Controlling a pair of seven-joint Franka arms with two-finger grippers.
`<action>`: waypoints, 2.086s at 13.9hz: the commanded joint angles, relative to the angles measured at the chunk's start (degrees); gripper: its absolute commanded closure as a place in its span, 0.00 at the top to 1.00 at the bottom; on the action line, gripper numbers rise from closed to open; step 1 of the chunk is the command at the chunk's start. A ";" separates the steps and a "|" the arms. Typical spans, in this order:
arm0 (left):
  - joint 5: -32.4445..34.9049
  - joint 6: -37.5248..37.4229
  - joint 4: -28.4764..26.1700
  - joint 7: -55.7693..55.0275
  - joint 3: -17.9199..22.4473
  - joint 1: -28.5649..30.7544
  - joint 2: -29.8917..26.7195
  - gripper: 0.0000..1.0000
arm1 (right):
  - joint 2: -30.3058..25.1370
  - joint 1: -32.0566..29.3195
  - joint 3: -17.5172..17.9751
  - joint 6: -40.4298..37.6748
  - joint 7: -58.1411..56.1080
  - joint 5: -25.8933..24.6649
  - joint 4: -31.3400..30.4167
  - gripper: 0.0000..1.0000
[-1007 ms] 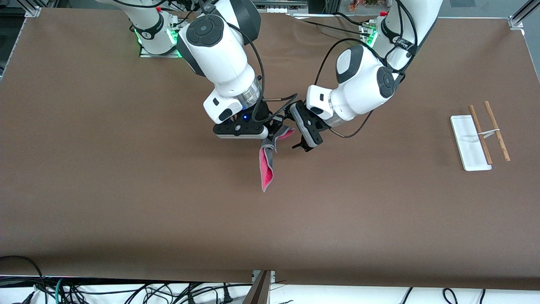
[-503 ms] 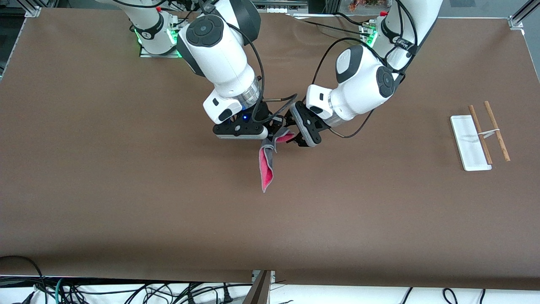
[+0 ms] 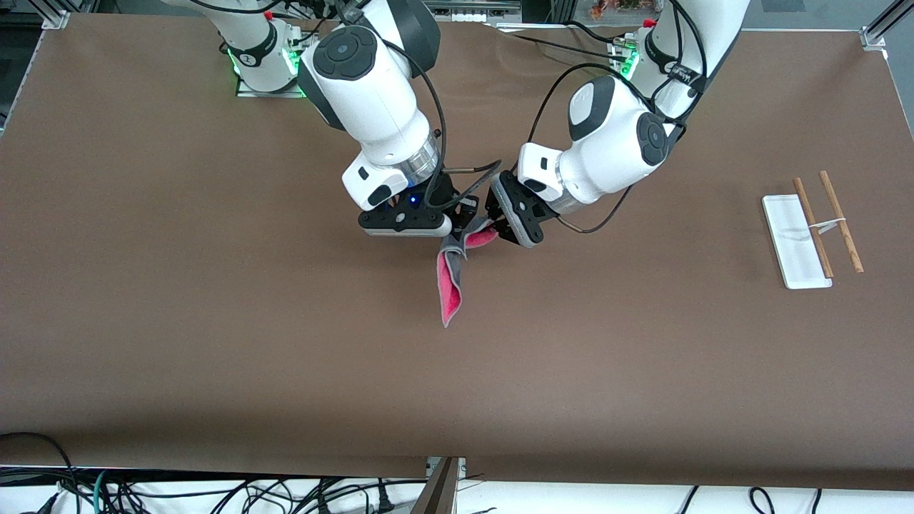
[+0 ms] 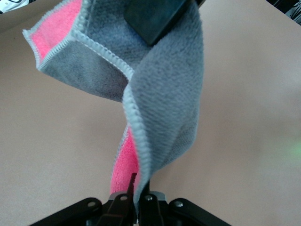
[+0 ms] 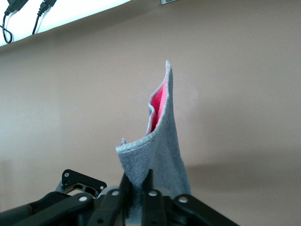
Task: Pass towel and hang on rack
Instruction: 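Carry the towel toward the rack while the right gripper releases and withdraws, then lower the towel over the wooden dowel with the left gripper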
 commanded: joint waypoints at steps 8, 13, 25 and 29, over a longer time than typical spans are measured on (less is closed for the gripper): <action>0.89 -17.10 0.11 0.12 -0.33 9.52 -5.68 0.00 | -0.25 -2.15 -0.55 -1.55 -5.93 -1.77 1.22 1.00; 1.42 -37.77 2.21 0.91 9.85 12.79 -8.15 0.00 | -0.69 -11.71 -0.64 -8.14 -25.95 -2.67 1.22 1.00; 20.13 -58.73 7.94 4.33 12.06 42.22 -6.04 0.00 | -7.71 -30.02 -9.59 -32.41 -56.59 -2.84 0.79 1.00; 23.82 -61.78 12.66 4.60 12.15 48.64 -3.77 0.00 | -10.43 -30.46 -9.52 -36.72 -56.41 -6.24 0.35 1.00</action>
